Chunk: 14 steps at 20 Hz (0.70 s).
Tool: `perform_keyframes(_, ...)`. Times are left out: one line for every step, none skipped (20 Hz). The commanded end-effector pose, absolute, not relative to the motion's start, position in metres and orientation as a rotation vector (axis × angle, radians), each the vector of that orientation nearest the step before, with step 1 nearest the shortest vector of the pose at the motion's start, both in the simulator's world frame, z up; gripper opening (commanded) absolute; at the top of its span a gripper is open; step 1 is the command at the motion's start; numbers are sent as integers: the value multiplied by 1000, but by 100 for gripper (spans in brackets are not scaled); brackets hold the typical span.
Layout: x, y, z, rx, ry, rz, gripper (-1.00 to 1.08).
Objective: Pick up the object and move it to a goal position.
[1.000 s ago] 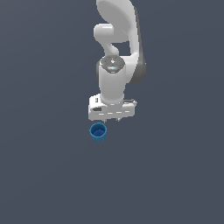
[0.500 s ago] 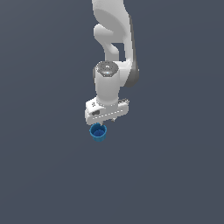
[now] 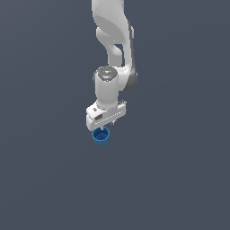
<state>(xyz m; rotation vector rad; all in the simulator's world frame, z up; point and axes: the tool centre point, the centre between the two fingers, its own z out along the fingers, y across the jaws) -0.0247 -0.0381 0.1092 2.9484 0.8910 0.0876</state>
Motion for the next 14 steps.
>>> perform_keyframes(-27,-40,106,2928,944,94,28)
perform_keyframes(-27,-41,105,2922,959,95,28)
perform_keyframes(-28,-41,104,2916,972,97,28)
perform_keyframes(-28,-42,104,2912,983,98,28)
perform_keyframes(-29,-42,103,2908,992,99,28)
perform_keyframes(-29,-42,103,2905,999,100,28)
perform_keyframes(-29,-43,102,2903,1004,100,28)
perform_keyframes(-29,-43,102,2902,1007,100,28)
perform_keyframes(-29,-43,102,2901,1008,101,28)
perform_keyframes(-29,-43,102,2904,1002,99,28)
perform_keyframes(-29,-43,102,2904,1002,99,28)
perform_keyframes(-29,-43,101,2904,1002,99,28)
perform_keyframes(-29,-43,99,2904,1002,99,28)
perform_keyframes(-29,-43,97,2904,1003,100,28)
